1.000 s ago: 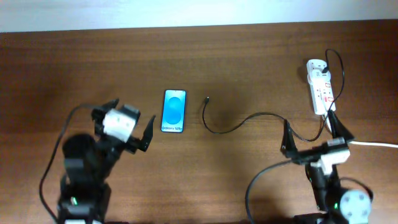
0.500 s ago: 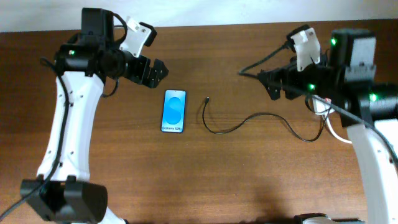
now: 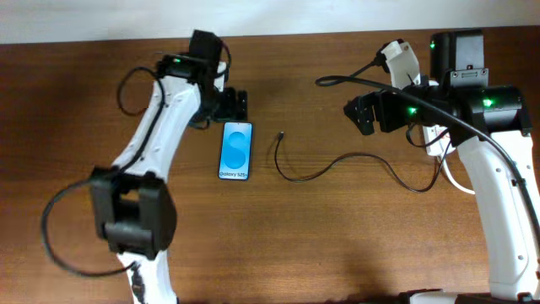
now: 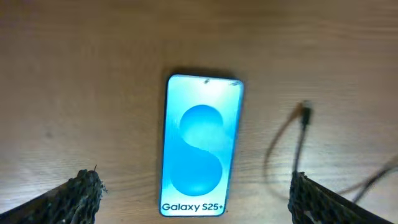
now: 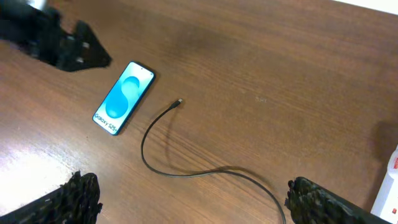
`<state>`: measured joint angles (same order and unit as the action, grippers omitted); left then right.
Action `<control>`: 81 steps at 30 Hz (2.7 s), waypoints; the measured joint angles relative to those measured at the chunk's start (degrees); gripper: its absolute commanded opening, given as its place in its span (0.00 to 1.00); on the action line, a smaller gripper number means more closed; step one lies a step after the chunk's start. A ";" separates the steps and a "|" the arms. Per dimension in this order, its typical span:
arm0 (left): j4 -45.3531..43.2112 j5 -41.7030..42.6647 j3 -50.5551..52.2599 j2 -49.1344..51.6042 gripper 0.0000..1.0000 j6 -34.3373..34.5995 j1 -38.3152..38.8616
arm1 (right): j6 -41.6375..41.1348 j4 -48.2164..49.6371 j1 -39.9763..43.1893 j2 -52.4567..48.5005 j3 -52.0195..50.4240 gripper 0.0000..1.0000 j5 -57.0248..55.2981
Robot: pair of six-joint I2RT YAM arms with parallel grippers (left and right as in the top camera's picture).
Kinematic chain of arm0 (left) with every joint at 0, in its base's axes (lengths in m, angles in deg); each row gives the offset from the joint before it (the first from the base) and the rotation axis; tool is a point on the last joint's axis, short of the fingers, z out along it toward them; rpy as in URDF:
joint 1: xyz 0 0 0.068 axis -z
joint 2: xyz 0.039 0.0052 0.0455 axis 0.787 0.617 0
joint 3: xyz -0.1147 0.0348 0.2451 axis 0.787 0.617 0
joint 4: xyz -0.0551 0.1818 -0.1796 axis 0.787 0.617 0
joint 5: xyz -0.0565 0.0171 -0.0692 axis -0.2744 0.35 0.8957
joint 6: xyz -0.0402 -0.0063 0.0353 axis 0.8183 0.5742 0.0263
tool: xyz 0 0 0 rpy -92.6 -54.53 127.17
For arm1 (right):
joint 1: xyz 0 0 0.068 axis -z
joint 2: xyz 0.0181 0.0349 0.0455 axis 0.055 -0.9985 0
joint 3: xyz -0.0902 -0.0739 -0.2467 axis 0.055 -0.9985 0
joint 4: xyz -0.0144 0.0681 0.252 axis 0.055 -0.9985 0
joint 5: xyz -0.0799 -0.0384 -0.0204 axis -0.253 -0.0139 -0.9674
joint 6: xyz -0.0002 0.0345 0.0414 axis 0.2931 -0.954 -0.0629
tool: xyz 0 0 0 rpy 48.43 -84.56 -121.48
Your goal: Plug charger to phone and switch on socket
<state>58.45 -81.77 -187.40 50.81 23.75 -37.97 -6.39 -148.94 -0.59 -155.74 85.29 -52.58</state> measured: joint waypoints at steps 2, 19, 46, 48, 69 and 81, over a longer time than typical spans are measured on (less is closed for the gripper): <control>0.46 -0.24 0.00 3.30 0.96 2.67 0.04 | 0.00 -0.17 0.00 0.00 0.00 0.98 0.00; 1.95 -1.79 -0.04 14.73 1.00 0.07 3.52 | -0.02 -2.08 0.00 -2.58 0.00 0.98 0.00; 6.73 -2.86 -3.26 15.96 0.62 3.17 5.95 | -0.02 -2.05 0.00 -2.58 0.00 0.99 0.00; 9.09 -2.51 -7.37 15.98 0.46 3.15 6.05 | 0.02 -2.03 0.00 -2.58 0.00 0.98 0.00; 18.84 21.00 -15.61 15.98 0.00 16.39 -3.34 | -0.15 -2.05 0.00 -2.58 0.00 0.98 0.00; 28.74 71.06 -15.67 16.00 0.00 25.53 -10.54 | -1.49 -2.05 0.00 -2.58 0.00 0.99 0.00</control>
<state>87.20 -10.71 -203.07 66.81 49.28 -48.51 -7.88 -150.99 -0.59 -158.32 85.29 -52.58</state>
